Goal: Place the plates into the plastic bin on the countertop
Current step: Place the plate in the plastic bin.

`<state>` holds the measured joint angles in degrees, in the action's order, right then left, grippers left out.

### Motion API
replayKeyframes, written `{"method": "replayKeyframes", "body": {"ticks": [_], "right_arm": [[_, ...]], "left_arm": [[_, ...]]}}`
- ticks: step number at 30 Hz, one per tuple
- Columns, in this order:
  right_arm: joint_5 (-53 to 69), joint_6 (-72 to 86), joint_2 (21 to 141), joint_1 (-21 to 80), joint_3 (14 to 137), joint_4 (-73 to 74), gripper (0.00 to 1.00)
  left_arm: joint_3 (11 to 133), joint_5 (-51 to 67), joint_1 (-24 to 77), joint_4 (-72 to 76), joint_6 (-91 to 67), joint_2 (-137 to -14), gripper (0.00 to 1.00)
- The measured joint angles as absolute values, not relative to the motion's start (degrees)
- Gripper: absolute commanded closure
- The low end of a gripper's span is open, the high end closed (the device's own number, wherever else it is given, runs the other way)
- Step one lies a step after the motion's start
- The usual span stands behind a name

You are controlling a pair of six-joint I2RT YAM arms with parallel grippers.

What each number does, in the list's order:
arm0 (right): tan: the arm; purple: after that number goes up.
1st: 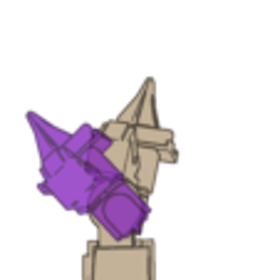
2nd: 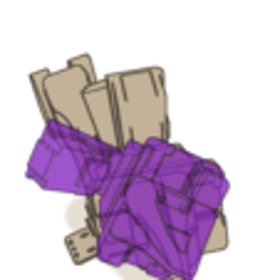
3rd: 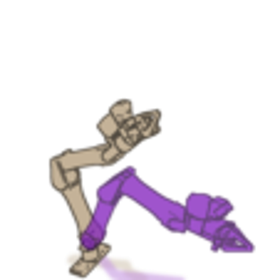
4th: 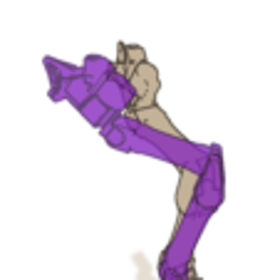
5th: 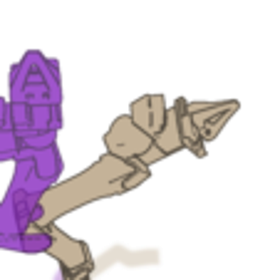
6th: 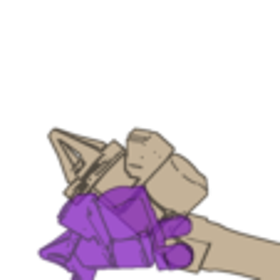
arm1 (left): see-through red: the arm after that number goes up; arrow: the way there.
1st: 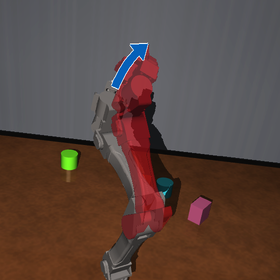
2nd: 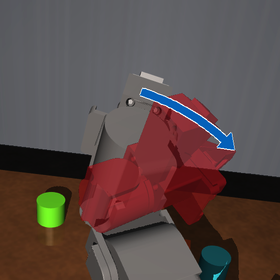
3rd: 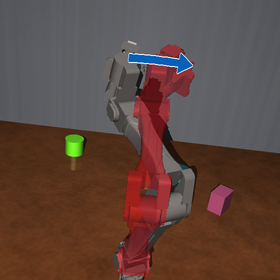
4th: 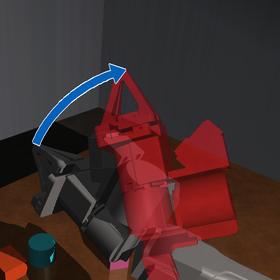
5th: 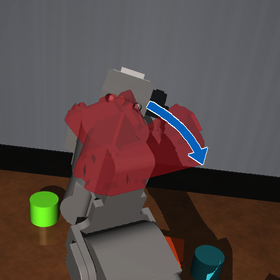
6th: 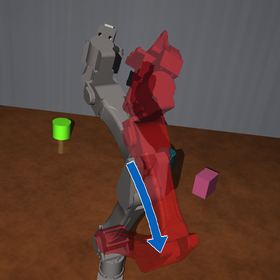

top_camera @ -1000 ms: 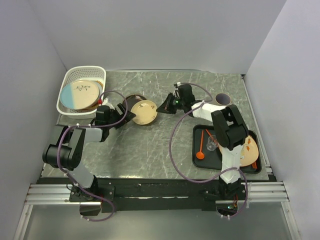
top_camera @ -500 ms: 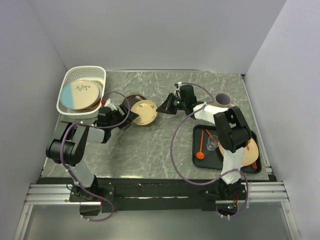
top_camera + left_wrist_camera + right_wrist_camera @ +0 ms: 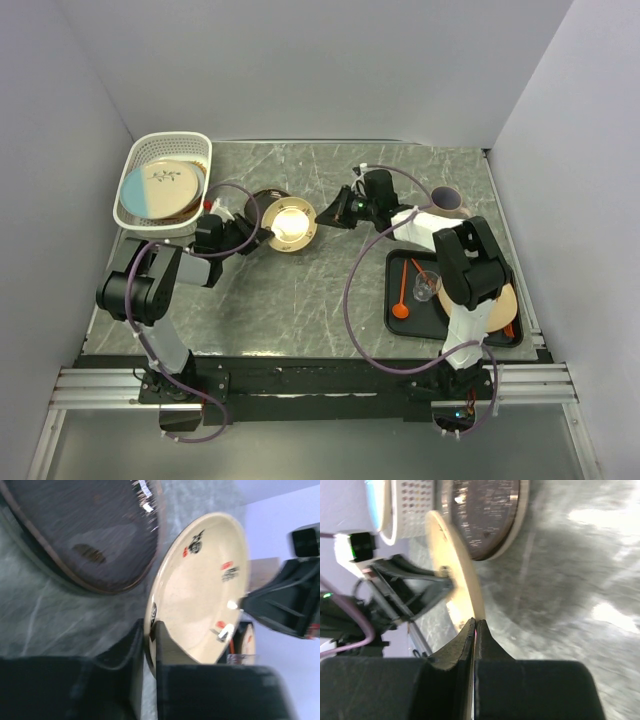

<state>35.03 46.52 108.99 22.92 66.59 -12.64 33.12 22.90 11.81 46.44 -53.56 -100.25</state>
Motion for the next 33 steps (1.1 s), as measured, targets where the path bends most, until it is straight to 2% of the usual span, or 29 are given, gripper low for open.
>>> {"method": "replayKeyframes", "body": {"ticks": [6,10,14,15,17,18,21,25,27,33], "right_arm": [[35.0,46.41,108.99,22.0,65.47,-12.03,1.0],[35.29,46.68,108.99,22.0,65.12,-12.75,0.91],[36.01,47.75,109.01,21.98,65.12,-13.72,0.75],[36.29,48.14,109.01,21.98,65.1,-14.09,0.61],[36.84,48.95,109.01,21.96,64.99,-15.14,0.49],[37.47,49.23,108.99,21.98,64.77,-16.08,0.39],[38.92,49.45,108.77,22.37,64.42,-17.39,0.26],[38.61,48.21,107.81,22.68,63.99,-16.67,0.05],[37.58,47.16,106.37,22.68,63.16,-15.77,0.01],[33.43,43.86,100.79,22.68,60.71,-12.53,0.0]], "left_arm": [[33.58,23.7,11.84,47.94,-54.17,-100.25,0.99],[33.58,23.66,11.84,47.31,-54.15,-100.03,0.99],[33.58,23.18,11.81,46.17,-53.69,-98.74,0.99],[33.58,23.0,11.81,45.76,-53.47,-98.37,0.99],[33.58,22.57,11.81,44.95,-53.1,-97.78,0.99],[33.61,22.35,11.84,44.29,-52.47,-97.6,0.99],[33.61,22.04,12.23,41.69,-51.51,-97.45,0.99],[33.61,21.96,12.43,39.57,-50.54,-97.12,0.99],[33.61,21.96,12.43,38.98,-50.26,-96.92,0.99],[34.24,22.0,12.43,37.56,-49.76,-95.9,0.99]]}}
